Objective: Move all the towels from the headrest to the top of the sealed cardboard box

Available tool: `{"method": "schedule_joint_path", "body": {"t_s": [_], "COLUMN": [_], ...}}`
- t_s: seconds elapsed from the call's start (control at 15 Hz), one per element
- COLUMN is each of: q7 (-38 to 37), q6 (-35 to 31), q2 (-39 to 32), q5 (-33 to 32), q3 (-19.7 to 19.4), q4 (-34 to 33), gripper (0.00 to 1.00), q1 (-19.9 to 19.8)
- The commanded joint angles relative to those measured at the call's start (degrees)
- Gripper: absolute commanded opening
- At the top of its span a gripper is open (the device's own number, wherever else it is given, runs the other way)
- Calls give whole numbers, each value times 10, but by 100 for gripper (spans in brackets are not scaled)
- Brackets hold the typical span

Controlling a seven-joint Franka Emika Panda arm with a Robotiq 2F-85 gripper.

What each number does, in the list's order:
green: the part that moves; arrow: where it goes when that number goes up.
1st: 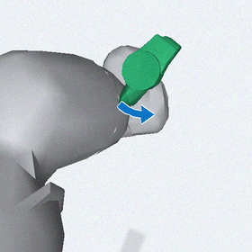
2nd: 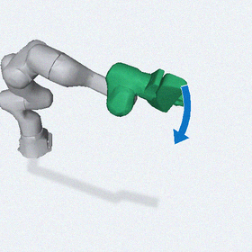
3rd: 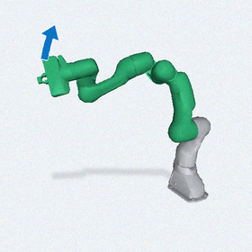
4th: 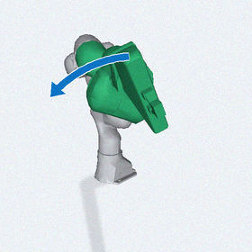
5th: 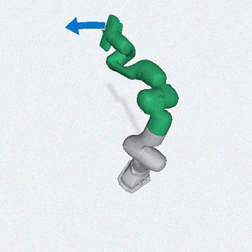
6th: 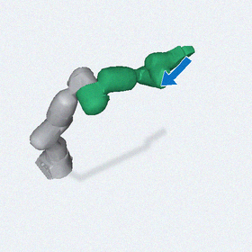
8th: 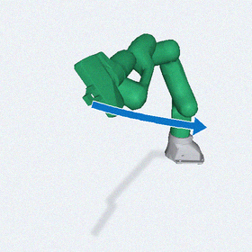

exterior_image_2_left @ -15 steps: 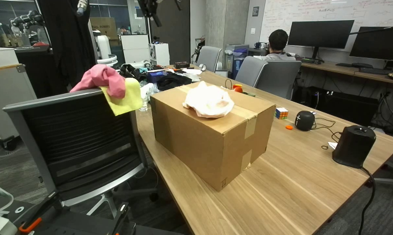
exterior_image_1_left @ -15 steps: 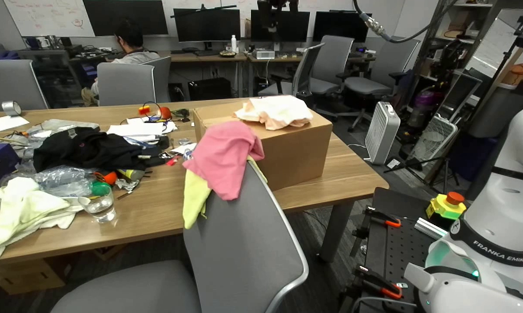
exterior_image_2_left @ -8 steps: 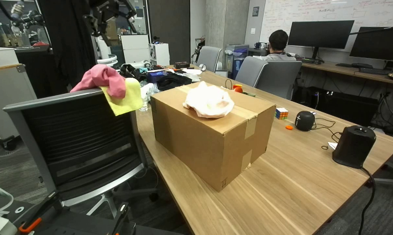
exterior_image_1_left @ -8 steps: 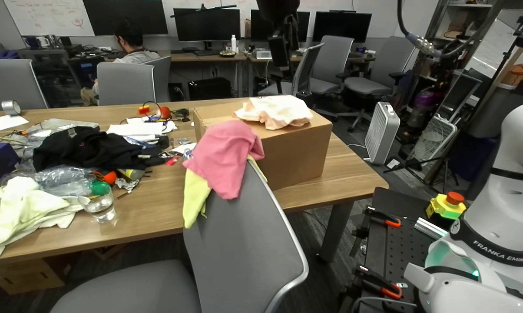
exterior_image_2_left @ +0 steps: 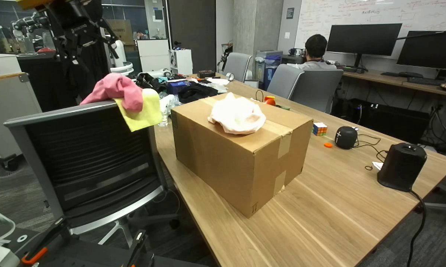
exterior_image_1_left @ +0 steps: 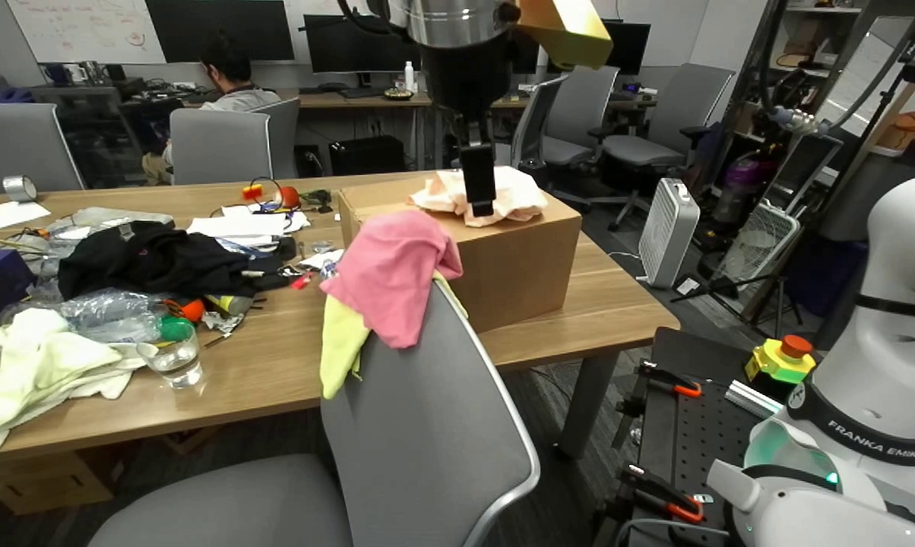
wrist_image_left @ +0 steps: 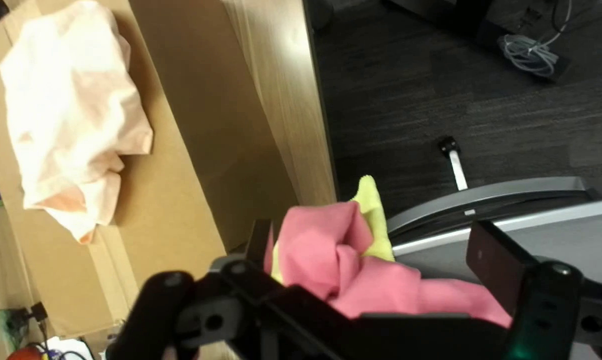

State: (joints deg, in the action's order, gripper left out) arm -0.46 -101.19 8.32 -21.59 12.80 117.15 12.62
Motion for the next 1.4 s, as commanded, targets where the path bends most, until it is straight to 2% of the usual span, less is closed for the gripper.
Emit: {"method": "schedule_joint_path", "body": {"t_s": [0.0,0.6,1.0,1.33], "q7": [-15,-84,-133,-204], "q6": [-67,-209,-275,-333], "q2": [11,14,16,16], "q5": [20,6,-11,-73], "q3": [8,20,24,28], "q4": [40,113,137,152], "gripper": [100,100,100,100], "q1": [6,4,1,-8]}}
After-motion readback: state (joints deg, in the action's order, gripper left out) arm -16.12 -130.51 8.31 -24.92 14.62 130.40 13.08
